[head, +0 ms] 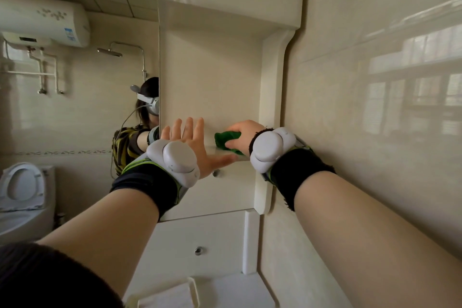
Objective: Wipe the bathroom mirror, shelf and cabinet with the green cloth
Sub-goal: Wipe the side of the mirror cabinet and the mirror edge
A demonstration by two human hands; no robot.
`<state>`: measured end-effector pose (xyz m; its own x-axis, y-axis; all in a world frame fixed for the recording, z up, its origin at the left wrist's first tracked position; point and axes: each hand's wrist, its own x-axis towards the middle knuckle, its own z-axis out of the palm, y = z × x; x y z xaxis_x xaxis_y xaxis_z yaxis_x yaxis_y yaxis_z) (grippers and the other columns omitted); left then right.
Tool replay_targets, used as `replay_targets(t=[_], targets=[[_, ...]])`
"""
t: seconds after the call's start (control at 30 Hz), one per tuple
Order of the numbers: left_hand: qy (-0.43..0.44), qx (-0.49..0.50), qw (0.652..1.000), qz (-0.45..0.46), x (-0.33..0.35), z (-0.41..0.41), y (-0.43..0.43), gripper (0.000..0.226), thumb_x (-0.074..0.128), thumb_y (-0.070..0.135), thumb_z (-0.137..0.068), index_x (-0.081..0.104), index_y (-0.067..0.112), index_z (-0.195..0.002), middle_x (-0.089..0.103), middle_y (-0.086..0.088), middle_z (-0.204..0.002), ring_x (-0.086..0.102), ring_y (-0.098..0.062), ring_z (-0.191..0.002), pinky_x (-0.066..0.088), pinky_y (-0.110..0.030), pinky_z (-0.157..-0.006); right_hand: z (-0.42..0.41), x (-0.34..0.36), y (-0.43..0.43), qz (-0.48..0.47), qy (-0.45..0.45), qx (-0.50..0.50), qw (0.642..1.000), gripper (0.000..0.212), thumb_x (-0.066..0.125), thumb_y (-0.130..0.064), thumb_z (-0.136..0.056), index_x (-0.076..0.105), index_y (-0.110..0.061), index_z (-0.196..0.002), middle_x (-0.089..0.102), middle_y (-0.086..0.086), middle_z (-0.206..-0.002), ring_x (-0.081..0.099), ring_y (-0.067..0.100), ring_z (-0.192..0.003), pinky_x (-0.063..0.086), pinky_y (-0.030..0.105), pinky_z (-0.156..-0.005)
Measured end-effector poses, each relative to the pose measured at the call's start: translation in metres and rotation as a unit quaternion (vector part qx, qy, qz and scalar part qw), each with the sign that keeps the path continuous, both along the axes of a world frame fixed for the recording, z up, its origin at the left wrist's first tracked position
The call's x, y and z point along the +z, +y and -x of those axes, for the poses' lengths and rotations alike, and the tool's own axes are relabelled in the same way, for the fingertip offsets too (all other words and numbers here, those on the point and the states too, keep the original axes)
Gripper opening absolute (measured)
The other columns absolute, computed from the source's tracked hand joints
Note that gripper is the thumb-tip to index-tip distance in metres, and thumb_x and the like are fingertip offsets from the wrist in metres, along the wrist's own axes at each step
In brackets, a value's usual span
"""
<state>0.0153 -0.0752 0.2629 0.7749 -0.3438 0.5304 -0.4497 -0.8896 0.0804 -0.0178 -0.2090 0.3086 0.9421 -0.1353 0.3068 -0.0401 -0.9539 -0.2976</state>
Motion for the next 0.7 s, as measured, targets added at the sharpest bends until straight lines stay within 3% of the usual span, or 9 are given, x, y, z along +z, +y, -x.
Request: replay_targets(t=[0.33,0.47,0.6,0.7], targets=[[0.007,-0.001,1.0,-0.004,0.0,-0.002,0.0,0.108,0.036,0.085,-0.07,-0.003,0.022,-0.149,-0.004,0.0,-0.158,-0.008,-0.022,-0.144,-0.002,-0.044,-0.116,-0.025,0.001,-0.009,-0.023,0.011,-0.008,1.0,0.039,0.056,-0.015,-0.09,0.053,-0.015,-0.128,0.06,0.003,-0.123,0.055,0.02,-0.105,0.034,0.016,-0.074],[0.001,0.001,1.0,-0.001,0.002,0.002,-0.002,0.106,0.038,0.083,-0.071,0.003,0.02,-0.149,0.003,0.0,-0.158,-0.002,-0.024,-0.144,0.004,-0.045,-0.115,-0.025,-0.001,-0.01,-0.063,-0.003,-0.001,0.998,0.036,0.053,-0.011,-0.091,0.053,-0.011,-0.127,0.062,0.006,-0.12,0.052,0.014,-0.083,0.035,0.003,-0.049],[0.002,0.003,1.0,-0.006,0.003,0.003,-0.002,0.107,0.036,0.083,-0.07,0.002,0.02,-0.149,0.001,-0.001,-0.158,-0.003,-0.024,-0.144,0.004,-0.045,-0.115,-0.024,-0.003,-0.01,-0.064,-0.013,0.001,0.998,0.036,0.053,-0.011,-0.091,0.053,-0.012,-0.127,0.064,0.004,-0.116,0.05,0.007,-0.068,0.03,-0.002,-0.041],[0.006,0.006,1.0,-0.013,0.003,0.002,-0.002,0.109,0.033,0.086,-0.068,-0.001,0.022,-0.15,-0.002,-0.001,-0.158,-0.005,-0.024,-0.144,0.002,-0.045,-0.116,-0.022,-0.003,-0.012,-0.049,-0.014,-0.003,0.999,0.037,0.054,-0.012,-0.09,0.053,-0.014,-0.127,0.064,-0.001,-0.11,0.049,0.008,-0.07,0.028,-0.003,-0.038]])
